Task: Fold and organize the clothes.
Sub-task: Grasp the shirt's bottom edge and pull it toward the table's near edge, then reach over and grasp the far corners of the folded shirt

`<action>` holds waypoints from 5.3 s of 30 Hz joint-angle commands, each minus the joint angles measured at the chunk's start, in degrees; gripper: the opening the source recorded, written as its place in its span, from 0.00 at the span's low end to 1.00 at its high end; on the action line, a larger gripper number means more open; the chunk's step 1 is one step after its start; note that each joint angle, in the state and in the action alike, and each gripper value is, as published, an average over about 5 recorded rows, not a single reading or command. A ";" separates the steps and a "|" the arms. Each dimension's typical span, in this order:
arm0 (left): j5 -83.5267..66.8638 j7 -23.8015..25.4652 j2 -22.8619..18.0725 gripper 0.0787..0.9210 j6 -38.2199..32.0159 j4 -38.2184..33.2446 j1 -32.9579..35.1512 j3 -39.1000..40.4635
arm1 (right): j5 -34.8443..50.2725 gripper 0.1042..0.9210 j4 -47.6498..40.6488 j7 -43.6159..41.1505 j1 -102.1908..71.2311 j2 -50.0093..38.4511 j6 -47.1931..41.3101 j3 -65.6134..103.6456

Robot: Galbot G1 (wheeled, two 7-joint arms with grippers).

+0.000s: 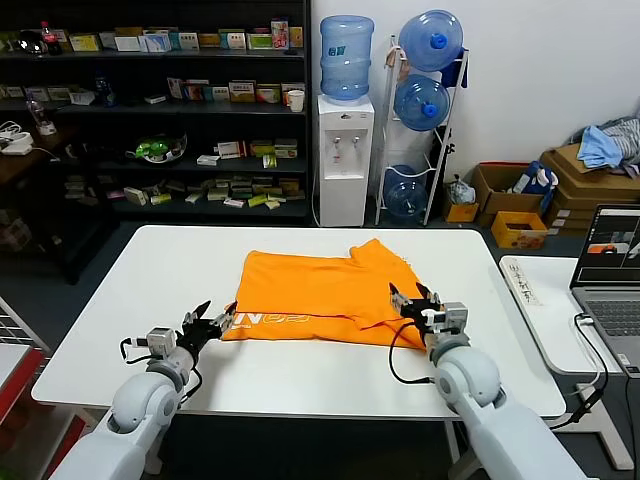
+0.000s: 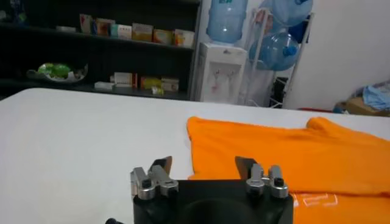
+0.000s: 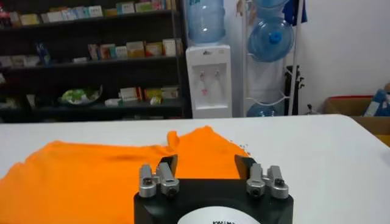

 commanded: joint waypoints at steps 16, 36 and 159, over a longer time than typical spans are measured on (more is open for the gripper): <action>1.34 2.67 -1.47 0.88 0.94 1.79 6.18 -1.35 | -3.54 0.88 4.13 -3.19 -12.44 -2.38 -1.04 2.36; -0.10 3.15 -1.71 0.88 0.03 2.83 3.25 -0.69 | -3.23 0.87 3.12 -2.63 -11.94 -2.15 -1.49 2.28; -9.26 5.06 0.26 0.88 4.51 27.83 -28.98 18.92 | -3.97 0.88 -49.28 -1.27 36.41 22.43 -5.20 -12.80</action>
